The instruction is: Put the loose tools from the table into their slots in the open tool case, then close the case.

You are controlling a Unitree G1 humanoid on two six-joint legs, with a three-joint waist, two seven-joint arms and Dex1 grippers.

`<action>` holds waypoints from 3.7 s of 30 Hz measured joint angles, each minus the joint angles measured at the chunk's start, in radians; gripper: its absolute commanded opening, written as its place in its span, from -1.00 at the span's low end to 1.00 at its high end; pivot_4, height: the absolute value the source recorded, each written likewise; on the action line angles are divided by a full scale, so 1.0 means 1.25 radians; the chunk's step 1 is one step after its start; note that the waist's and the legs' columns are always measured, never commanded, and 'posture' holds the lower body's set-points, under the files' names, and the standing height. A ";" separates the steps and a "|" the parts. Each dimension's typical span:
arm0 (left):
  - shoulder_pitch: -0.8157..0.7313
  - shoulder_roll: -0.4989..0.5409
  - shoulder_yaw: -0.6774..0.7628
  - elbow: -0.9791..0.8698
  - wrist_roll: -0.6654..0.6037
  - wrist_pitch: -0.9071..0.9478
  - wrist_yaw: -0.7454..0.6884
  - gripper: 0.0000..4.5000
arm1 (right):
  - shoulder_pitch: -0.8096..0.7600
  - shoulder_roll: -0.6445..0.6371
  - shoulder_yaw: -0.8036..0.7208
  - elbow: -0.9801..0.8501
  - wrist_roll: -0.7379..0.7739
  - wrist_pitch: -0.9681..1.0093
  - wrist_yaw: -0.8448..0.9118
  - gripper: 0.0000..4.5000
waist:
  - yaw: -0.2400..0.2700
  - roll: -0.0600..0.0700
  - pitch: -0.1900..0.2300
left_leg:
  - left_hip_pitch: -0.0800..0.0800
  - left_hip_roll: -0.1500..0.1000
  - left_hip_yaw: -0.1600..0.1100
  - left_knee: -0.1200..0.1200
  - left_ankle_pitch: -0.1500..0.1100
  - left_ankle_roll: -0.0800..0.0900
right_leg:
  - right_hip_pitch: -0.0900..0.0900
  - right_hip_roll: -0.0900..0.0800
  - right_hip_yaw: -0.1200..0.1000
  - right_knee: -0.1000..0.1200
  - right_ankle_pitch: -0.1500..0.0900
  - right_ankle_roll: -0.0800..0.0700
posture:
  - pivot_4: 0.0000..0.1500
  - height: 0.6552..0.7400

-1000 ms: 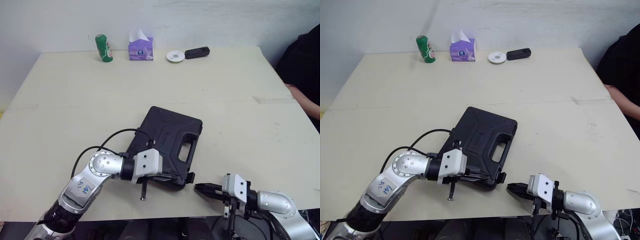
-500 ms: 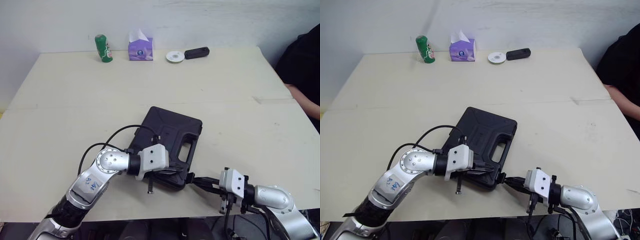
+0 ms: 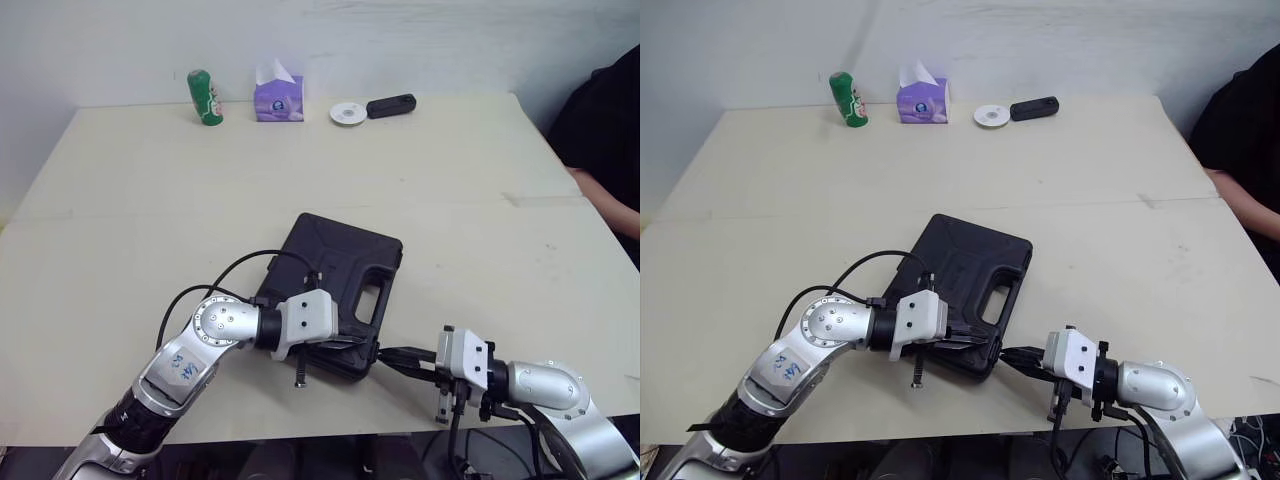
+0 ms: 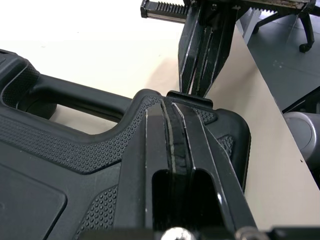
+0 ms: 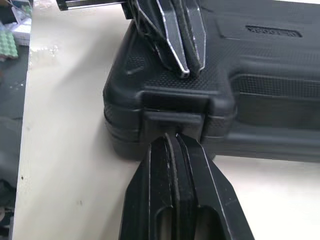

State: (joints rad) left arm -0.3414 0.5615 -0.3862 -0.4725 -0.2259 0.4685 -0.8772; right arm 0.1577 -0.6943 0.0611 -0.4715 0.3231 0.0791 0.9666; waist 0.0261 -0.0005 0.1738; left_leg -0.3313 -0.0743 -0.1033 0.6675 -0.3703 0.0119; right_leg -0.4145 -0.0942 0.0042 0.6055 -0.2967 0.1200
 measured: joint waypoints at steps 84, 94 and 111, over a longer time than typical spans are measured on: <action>-0.009 0.034 -0.013 -0.015 0.000 0.037 0.026 -0.97 | -0.092 0.074 0.095 0.035 -0.018 0.009 0.016 -1.00 | -0.011 -0.004 -0.004 | 0.010 0.002 0.000 -0.003 0.000 -0.003 | 0.005 0.002 0.001 0.004 -0.002 -0.003 | 1.00 1.00; -0.001 0.008 0.012 -0.003 -0.025 0.046 0.031 -0.97 | -0.038 -0.013 0.037 0.003 0.023 0.043 0.038 -1.00 | -0.001 -0.003 -0.004 | 0.008 0.001 0.000 -0.003 0.000 -0.002 | 0.005 0.001 0.001 0.003 -0.002 -0.003 | 1.00 1.00; -0.010 -0.075 0.323 0.073 -0.165 0.046 0.135 0.19 | -0.064 -0.097 -0.096 0.126 0.061 -0.032 0.148 -1.00 | 0.001 -0.005 0.000 | 0.003 0.001 0.000 -0.001 0.000 -0.002 | 0.001 0.001 0.000 0.002 -0.001 -0.002 | 1.00 1.00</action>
State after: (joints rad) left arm -0.3536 0.4681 0.0176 -0.3818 -0.4326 0.5265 -0.7081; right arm 0.0778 -0.8160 -0.0584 -0.3145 0.3996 0.0392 1.1519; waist 0.0273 -0.0066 0.1740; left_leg -0.3271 -0.0732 -0.1030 0.6668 -0.3702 0.0095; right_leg -0.4127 -0.0930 0.0040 0.6085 -0.2981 0.1176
